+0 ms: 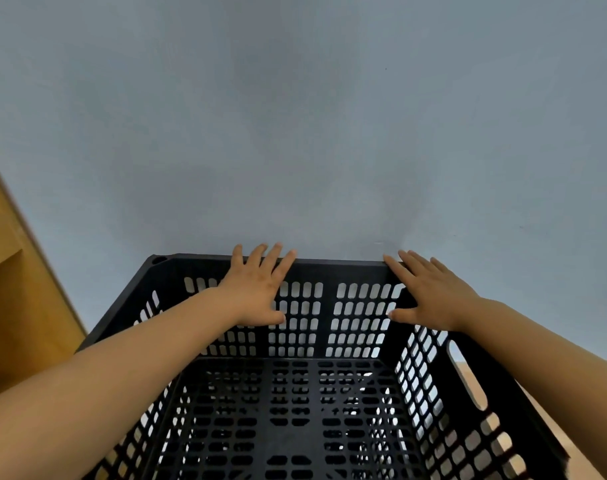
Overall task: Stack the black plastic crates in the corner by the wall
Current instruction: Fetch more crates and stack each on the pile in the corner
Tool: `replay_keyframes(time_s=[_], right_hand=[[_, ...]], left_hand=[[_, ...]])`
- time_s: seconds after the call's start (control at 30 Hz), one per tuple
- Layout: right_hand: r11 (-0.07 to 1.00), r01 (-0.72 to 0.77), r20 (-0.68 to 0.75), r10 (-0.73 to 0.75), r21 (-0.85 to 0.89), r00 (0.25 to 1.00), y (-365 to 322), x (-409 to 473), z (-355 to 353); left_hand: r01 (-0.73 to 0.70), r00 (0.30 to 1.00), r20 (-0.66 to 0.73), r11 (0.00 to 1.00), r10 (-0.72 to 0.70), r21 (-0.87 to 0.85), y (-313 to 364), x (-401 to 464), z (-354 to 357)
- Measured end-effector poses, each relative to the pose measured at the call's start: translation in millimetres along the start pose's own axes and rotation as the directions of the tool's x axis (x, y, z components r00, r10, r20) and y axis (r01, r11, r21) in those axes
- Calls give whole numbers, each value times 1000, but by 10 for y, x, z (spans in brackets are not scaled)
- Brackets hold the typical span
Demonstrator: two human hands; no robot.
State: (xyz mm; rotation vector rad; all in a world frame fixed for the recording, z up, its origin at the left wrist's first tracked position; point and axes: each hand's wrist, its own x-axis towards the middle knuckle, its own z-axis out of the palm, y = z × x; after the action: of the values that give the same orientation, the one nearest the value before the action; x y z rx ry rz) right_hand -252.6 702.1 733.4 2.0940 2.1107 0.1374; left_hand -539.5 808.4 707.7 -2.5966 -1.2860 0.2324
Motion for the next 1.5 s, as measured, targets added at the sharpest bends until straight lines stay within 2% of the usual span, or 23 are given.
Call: replay_keyframes(time_s=[0.13,0.27,0.47,0.63,0.8,0.93,1.03,1.1,1.17,1.27,1.37,1.43,1.5], right_hand=[[995,-91,60,94,-42,994,-227,30,-137],[998,-7,-12,8,55,1000,-775,200,-230],[989,-58,78,47,138,996,-1006,185,-313],[972,-93,19,91,215,996,-1066,-311,-328],[954,-133,40,127,269,991,-1097,-1014,-294],[955,-172,84,156,243,984,-1057,-1540,-266],[946,-208,90,191,249,977,-989,-1818,-229],[914,-227,95,206,337,974,-949,-1943,-215],[877,-221,74,210,426,975,-916,-2035,-206],[872,-181,18,194,454,981,-892,-2160,-197],[873,-132,-28,165,470,986,-887,-2310,-190],[864,-106,-69,160,493,985,-871,-2454,-184],[856,-77,-107,151,511,983,-835,-2649,-172]], left_hand=[[3,1000,12,1000,-3,-5,13,-48,-49],[25,999,42,1000,-25,19,45,-82,-98],[53,996,72,999,-53,0,66,-121,-142],[44,998,33,999,-44,-11,65,-135,-95],[24,999,24,999,-23,-41,65,-192,-113],[25,998,53,990,-17,-142,126,-311,-169],[-2,997,72,950,25,-311,214,-472,-211],[-28,996,65,901,62,-432,292,-612,-224],[-89,992,46,906,118,-413,409,-787,-248],[-200,977,-4,920,211,-337,646,-1127,-374],[-293,954,-52,879,295,-376,975,-1543,-552],[-303,949,-47,857,313,-417,1219,-1816,-623],[-285,957,-50,892,286,-351,1421,-2058,-651]])
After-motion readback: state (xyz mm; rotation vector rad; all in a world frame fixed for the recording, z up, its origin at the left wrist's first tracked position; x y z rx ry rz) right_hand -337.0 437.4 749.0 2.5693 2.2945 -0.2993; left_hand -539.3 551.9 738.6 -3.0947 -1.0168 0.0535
